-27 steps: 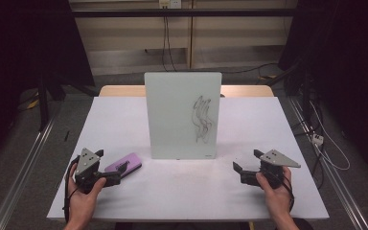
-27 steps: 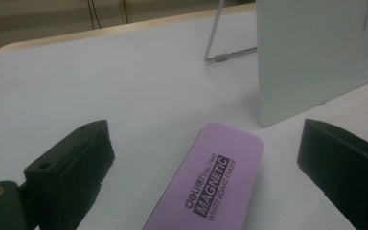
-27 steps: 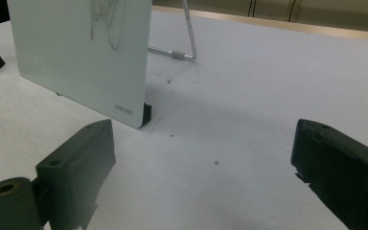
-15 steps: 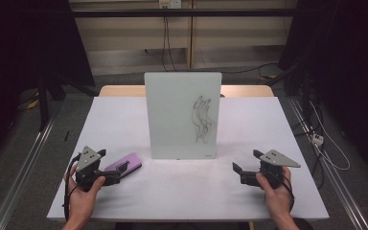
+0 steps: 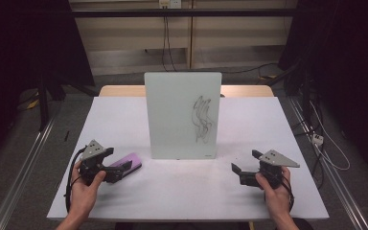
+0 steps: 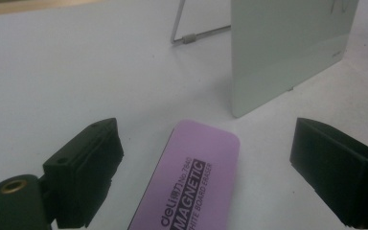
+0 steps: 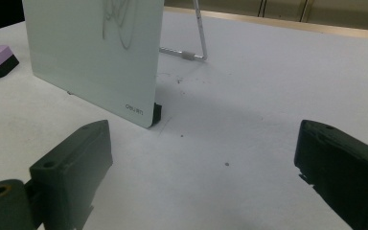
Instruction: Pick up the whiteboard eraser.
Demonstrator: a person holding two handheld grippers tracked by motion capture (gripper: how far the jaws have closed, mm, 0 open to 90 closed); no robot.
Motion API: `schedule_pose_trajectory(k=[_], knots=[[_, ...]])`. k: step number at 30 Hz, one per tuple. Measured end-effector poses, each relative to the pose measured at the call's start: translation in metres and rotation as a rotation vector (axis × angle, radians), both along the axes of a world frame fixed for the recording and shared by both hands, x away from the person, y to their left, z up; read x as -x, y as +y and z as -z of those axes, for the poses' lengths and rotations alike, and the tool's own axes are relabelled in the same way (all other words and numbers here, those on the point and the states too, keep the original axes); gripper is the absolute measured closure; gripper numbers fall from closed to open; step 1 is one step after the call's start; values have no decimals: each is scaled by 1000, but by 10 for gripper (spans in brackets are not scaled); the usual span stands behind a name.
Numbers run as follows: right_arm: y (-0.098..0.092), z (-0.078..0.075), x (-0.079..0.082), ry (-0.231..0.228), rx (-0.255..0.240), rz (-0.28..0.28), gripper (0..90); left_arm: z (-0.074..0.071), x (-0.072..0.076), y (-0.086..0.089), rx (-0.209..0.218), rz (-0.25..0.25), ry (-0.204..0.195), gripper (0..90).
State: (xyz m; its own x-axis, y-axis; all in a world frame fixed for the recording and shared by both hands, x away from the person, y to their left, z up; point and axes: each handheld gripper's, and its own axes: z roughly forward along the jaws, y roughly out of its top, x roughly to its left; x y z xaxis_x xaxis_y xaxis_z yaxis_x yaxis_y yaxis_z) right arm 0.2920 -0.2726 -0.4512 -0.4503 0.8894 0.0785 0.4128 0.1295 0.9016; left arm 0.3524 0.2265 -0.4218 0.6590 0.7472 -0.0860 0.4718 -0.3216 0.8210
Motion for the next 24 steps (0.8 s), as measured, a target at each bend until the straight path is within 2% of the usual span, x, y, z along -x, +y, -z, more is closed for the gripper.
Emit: schedule_pose_trajectory(k=[2,4,6,8,10,12,16,18,24], knots=[[0,0,0,-1,0,-1,61,0,-1,0,5,4,-1,100],[1,0,0,1,-2,-2,61,-2,-3,0,-8,7,20,99],[1,0,0,2,3,-6,61,-5,-5,-1,-8,32,30,96],[1,0,0,5,2,-6,61,-8,-6,-4,-15,41,21,95],[2,0,0,9,2,-6,61,-11,-7,-7,-47,56,19,96],[2,0,0,8,2,-9,61,-13,-8,-9,-55,80,11,79],[2,0,-1,10,-2,-9,61,-16,-11,-14,-87,113,28,70],[2,0,-1,9,1,-12,61,-17,-13,-14,-103,117,25,71],[2,0,-1,11,2,-9,61,-14,-20,-18,-154,139,60,76]])
